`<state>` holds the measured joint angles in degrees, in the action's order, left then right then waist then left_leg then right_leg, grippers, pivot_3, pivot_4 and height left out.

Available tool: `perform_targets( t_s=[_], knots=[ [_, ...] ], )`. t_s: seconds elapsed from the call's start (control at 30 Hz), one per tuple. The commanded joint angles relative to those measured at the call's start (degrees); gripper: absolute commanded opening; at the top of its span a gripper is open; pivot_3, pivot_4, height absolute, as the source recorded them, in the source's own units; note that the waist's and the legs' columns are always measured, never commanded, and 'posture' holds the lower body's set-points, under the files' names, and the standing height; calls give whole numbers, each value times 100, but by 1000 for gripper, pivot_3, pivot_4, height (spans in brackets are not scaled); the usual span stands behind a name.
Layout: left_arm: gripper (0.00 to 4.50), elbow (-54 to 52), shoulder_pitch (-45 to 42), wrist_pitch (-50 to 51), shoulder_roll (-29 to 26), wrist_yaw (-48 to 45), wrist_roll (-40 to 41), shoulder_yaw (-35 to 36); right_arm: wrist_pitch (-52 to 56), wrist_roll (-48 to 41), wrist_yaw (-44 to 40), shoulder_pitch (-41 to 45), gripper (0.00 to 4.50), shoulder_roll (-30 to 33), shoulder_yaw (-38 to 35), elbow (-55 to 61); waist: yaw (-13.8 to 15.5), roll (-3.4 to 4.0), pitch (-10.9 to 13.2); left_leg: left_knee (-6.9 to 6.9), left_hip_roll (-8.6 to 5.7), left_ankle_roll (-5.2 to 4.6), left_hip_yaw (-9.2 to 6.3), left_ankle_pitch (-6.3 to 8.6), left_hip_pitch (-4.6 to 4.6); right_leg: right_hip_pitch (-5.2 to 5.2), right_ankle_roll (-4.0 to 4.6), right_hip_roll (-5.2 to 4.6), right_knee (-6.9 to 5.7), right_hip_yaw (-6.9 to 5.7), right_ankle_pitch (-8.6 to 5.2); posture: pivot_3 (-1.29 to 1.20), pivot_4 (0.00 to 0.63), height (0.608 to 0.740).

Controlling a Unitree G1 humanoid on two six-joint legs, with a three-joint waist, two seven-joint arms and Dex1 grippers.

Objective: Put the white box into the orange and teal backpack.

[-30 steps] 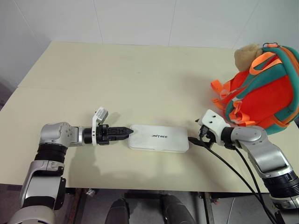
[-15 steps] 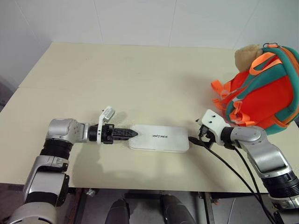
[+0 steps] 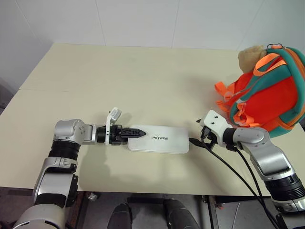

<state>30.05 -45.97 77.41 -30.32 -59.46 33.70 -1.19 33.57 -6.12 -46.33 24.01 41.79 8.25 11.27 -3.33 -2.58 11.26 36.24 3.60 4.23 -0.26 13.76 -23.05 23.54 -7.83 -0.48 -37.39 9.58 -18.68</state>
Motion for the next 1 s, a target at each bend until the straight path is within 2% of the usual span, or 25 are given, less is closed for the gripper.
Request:
perform_targets(
  t_s=[0.03,0.1,0.2,0.4,0.6,0.7,0.87,1.0],
  knots=[
    [2589,-35,25,123,-14,-55,60,-60,-132,-33,-28,91,4500,16,-126,84,-6,0,0,-3,0,0,0,0,-1,2,0,0,1,0,0,0,150,740],
    [1941,-77,-8,227,-12,-59,152,50,-125,-43,-36,69,4500,39,-160,112,-7,-1,1,-11,0,1,0,0,-5,10,0,0,0,0,0,0,150,740],
    [1336,-164,-88,432,19,61,338,360,-102,-63,-27,27,4500,82,-246,166,-8,-1,1,-19,1,4,-1,3,-7,14,2,1,0,-1,-2,0,150,740],
    [1307,-129,-291,601,103,463,668,1301,149,-236,300,60,4500,-37,-711,246,-6,-4,2,-19,1,5,-1,4,-13,17,1,0,3,-1,-3,0,150,740],
    [1306,-603,-306,1128,237,926,1135,2330,549,-754,1320,150,4500,-873,-1766,622,-4,-4,3,-22,2,6,-4,4,-13,18,1,1,1,-1,-3,0,150,740],
    [1306,-821,-203,1363,303,1158,1268,2711,635,-1114,2012,25,4500,-1462,-2549,1128,1,-4,3,-26,2,8,-4,5,-15,19,1,0,2,-2,-3,0,150,740],
    [1306,-1018,-126,1509,507,1505,1433,3074,323,-1099,2611,-750,4500,-1984,-2949,1862,22,-4,2,-32,3,17,-14,9,-15,19,5,0,6,-11,-8,0,150,740],
    [1306,-1017,-173,1509,629,1702,1506,3128,271,-1287,3001,-856,4500,-2228,-3181,1986,0,-4,3,-26,1,18,-7,8,-16,18,0,-5,5,-9,-4,0,150,740]
  ],
)
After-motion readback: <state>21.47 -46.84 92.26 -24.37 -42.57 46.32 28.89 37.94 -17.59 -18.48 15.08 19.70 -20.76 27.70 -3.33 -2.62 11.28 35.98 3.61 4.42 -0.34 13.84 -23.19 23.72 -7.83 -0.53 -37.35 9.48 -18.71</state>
